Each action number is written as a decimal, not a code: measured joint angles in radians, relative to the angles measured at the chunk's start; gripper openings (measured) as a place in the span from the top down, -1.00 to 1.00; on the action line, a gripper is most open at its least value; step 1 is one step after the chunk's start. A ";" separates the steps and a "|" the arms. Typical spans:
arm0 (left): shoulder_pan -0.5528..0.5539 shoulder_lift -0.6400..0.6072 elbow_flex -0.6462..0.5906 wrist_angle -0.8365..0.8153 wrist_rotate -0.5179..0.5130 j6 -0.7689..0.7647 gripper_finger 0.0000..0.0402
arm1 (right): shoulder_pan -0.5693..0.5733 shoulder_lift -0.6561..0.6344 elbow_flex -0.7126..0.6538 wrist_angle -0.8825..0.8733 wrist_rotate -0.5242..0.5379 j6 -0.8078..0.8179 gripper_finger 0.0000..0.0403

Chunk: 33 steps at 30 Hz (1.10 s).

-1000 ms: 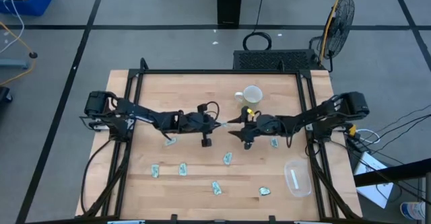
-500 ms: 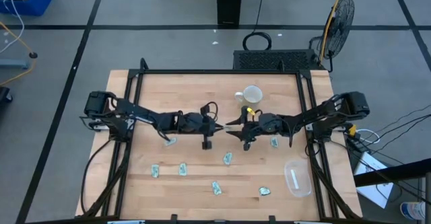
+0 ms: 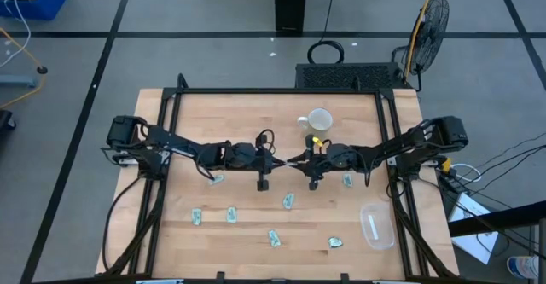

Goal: Pick and place Stevia / Truvia into bins
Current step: Put the stevia packet into the transparent bin

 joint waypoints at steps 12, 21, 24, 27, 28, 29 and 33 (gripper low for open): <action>0.000 0.000 0.000 -0.001 0.000 0.000 0.73 | 0.000 0.000 0.000 0.005 0.004 -0.012 0.98; -0.006 0.000 0.000 -0.040 -0.011 0.016 0.60 | 0.001 0.000 0.000 -0.051 0.105 0.003 0.98; -0.014 0.000 0.000 -0.046 -0.023 0.031 0.59 | 0.000 0.000 0.000 -0.122 0.210 0.068 0.98; -0.021 0.000 0.000 -0.054 -0.055 0.035 0.59 | 0.020 -0.011 0.000 -0.242 0.286 0.082 0.98; -0.020 0.000 0.000 -0.064 -0.070 0.035 0.59 | 0.035 -0.022 0.002 -0.291 0.325 0.083 0.98; -0.020 -0.001 0.000 -0.076 -0.087 0.034 0.59 | 0.056 -0.039 0.014 -0.351 0.371 0.090 0.98; -0.020 -0.045 0.002 -0.135 -0.127 0.010 0.60 | 0.163 -0.132 0.095 -0.613 0.501 0.232 0.98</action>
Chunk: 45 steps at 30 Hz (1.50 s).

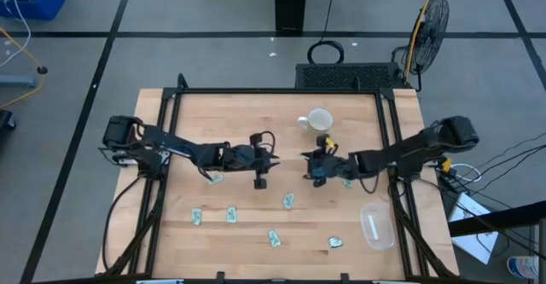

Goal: Pick and place Stevia / Truvia into bins
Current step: Put the stevia packet into the transparent bin

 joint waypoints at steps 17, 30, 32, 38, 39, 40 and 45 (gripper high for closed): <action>-0.013 -0.172 -0.003 -0.155 0.007 -0.028 0.60 | 0.323 -0.280 0.176 -0.877 -0.692 1.284 0.99; -0.012 -0.172 -0.003 -0.157 0.007 -0.032 0.60 | 0.482 -0.289 0.001 -1.020 -0.872 1.844 0.98; -0.012 -0.172 -0.003 -0.156 0.007 -0.032 0.60 | 0.482 -0.289 -0.015 -1.014 -0.884 1.841 0.97; -0.012 -0.172 -0.003 -0.162 0.007 -0.031 0.60 | 0.481 -0.289 -0.022 -0.985 -0.918 1.808 0.83; -0.012 -0.172 -0.003 -0.165 0.006 -0.031 0.60 | 0.481 -0.289 -0.022 -0.972 -0.918 1.790 0.80; -0.012 -0.172 -0.003 -0.167 0.006 -0.031 0.60 | 0.481 -0.289 -0.022 -0.958 -0.917 1.779 0.77; -0.012 -0.171 -0.003 -0.166 0.006 -0.030 0.60 | 0.481 -0.289 -0.022 -0.906 -0.919 1.762 0.62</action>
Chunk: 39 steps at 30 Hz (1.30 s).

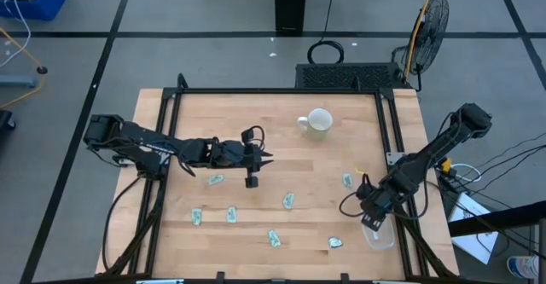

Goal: Pick and place Stevia / Truvia into bins
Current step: Put the stevia packet into the transparent bin

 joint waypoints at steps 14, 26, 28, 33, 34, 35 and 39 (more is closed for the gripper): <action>0.001 0.000 0.000 0.001 -0.003 0.021 0.60 | -0.045 -0.119 0.001 0.389 0.003 -0.104 0.70; 0.001 0.000 0.000 0.001 -0.004 0.055 0.60 | -0.193 -0.205 0.001 0.135 0.479 -0.497 0.70; 0.001 0.000 0.000 -0.001 -0.004 0.055 0.60 | -0.230 -0.191 0.001 0.080 0.557 -0.575 0.66; 0.001 0.000 0.000 -0.012 -0.004 0.034 0.60 | -0.304 -0.132 -0.068 0.122 0.526 -0.702 0.55; 0.001 0.000 0.000 -0.012 -0.003 0.031 0.60 | -0.310 -0.118 -0.094 0.170 0.491 -0.728 0.53; 0.001 0.000 0.000 -0.012 -0.003 0.028 0.60 | -0.313 -0.105 -0.121 0.226 0.457 -0.759 0.51; 0.001 0.000 0.000 -0.015 0.011 0.050 0.60 | -0.317 -0.068 -0.189 0.352 0.414 -0.847 0.43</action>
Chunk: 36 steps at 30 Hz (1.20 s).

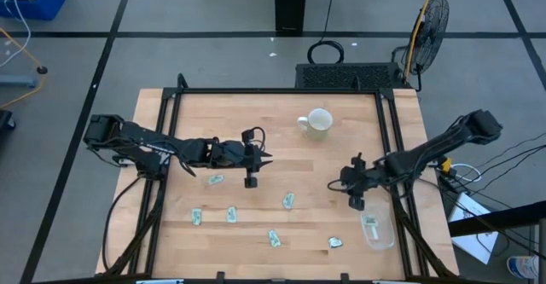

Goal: Pick and place Stevia / Truvia into bins
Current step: Put the stevia packet into the transparent bin

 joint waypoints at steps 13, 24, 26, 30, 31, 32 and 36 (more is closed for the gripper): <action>0.000 0.000 0.000 -0.008 0.002 -0.003 0.60 | 0.003 0.002 -0.007 -0.132 0.084 -0.144 0.40; 0.000 0.000 0.000 -0.015 -0.007 0.024 0.60 | 0.002 -0.002 -0.099 -0.024 0.082 -0.138 0.47; 0.000 0.000 0.000 -0.015 -0.012 0.023 0.60 | 0.002 -0.001 -0.113 -0.015 0.074 -0.125 0.54; 0.000 0.000 0.000 -0.016 -0.015 0.024 0.60 | 0.002 -0.008 -0.114 -0.011 0.062 -0.140 0.72; 0.000 0.000 0.000 -0.016 -0.015 0.027 0.60 | 0.002 -0.012 -0.111 -0.010 0.060 -0.151 0.78; 0.000 0.000 0.000 -0.016 -0.015 0.035 0.60 | 0.002 -0.017 -0.106 -0.013 0.060 -0.160 0.85; 0.000 0.000 0.000 -0.018 -0.016 0.049 0.60 | 0.002 -0.030 -0.045 -0.055 0.053 -0.197 0.97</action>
